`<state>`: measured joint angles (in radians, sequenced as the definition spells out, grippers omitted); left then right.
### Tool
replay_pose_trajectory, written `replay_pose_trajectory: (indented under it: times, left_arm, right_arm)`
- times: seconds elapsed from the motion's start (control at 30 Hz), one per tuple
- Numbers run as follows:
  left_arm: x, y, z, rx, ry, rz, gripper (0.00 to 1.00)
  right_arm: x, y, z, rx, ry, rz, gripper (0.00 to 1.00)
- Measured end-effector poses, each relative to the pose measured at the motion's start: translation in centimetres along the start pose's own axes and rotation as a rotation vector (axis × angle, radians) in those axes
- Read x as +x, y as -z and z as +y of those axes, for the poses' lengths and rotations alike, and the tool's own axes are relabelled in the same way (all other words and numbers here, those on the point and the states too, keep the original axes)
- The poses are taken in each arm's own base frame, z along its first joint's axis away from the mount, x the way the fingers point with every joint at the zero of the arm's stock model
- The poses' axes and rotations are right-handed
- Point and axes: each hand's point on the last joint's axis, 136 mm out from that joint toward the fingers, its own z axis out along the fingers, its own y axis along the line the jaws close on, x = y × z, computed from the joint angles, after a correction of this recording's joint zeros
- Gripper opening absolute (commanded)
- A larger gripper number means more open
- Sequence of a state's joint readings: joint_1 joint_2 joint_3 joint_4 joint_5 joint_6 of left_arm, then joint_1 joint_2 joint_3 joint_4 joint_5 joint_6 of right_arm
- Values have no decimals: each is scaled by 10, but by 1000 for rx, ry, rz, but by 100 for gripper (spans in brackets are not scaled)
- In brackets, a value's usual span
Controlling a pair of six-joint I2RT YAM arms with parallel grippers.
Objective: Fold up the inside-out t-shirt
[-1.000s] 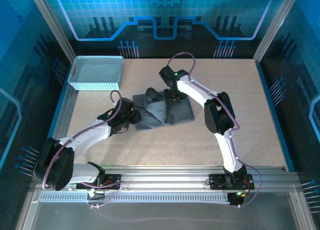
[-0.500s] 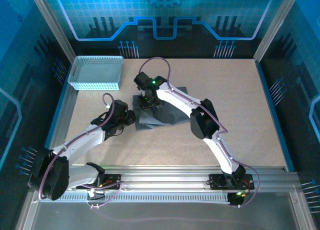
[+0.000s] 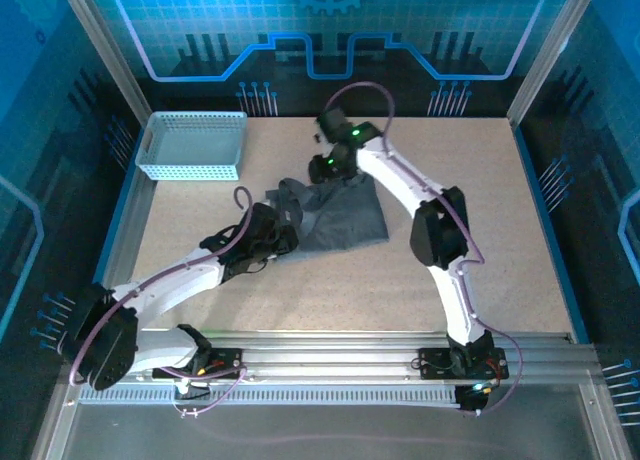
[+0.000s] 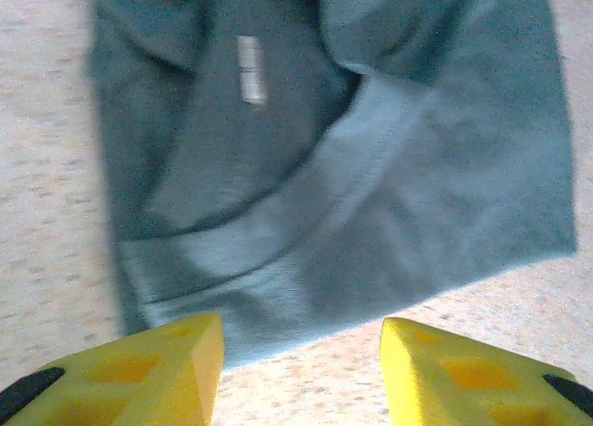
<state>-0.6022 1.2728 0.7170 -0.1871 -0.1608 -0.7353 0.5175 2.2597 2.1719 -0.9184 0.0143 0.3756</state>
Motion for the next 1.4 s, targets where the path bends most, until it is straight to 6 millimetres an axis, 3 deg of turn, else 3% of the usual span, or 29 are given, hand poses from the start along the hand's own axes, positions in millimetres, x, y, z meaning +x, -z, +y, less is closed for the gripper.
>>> replay_pose_trajectory:
  times: [0.07, 0.17, 0.33, 0.43, 0.53, 0.67, 0.73, 0.8, 0.9, 0.97, 1.07, 1.2, 1.3, 1.4]
  left_arm:
    - [4, -9, -17, 26, -23, 22, 49]
    - [13, -32, -28, 32, -26, 72, 49]
    - [30, -63, -6, -50, -4, 142, 49]
    - [26, -72, 12, -85, 31, 151, 48]
    - [15, -76, 26, -106, 72, 141, 48]
    - [0, -82, 39, -113, 89, 141, 49]
    - [-8, -90, 36, -110, 67, 155, 49]
    - [-19, -101, 25, -92, 31, 171, 49]
    - [-34, -119, 3, -44, -28, 193, 49]
    - [-41, -129, -10, -13, -64, 205, 49]
    - [-46, -131, -23, 14, -114, 215, 51]
    - [-43, -121, -35, 32, -166, 223, 53]
    - [-43, -104, -41, 39, -180, 209, 53]
    - [-42, -79, -39, 37, -170, 175, 53]
  right_arm:
    - [-14, -2, -40, 27, -67, -19, 53]
    - [-13, -21, -76, 51, -126, 10, 52]
    - [17, -71, -101, 90, -177, 126, 51]
    - [40, -83, -109, 111, -201, 180, 50]
    - [49, -73, -115, 132, -231, 161, 48]
    - [101, -50, -132, 210, -300, 192, 46]
    - [132, -34, -136, 240, -327, 203, 46]
    - [165, -20, -138, 267, -347, 218, 46]
    - [213, -4, -122, 282, -341, 234, 47]
    - [240, 5, -96, 269, -299, 246, 47]
    - [260, 17, -58, 221, -230, 242, 50]
    - [232, 44, -50, 170, -227, 134, 56]
    - [177, 65, -57, 132, -247, 13, 56]
    - [118, 68, -72, 90, -270, -72, 55]
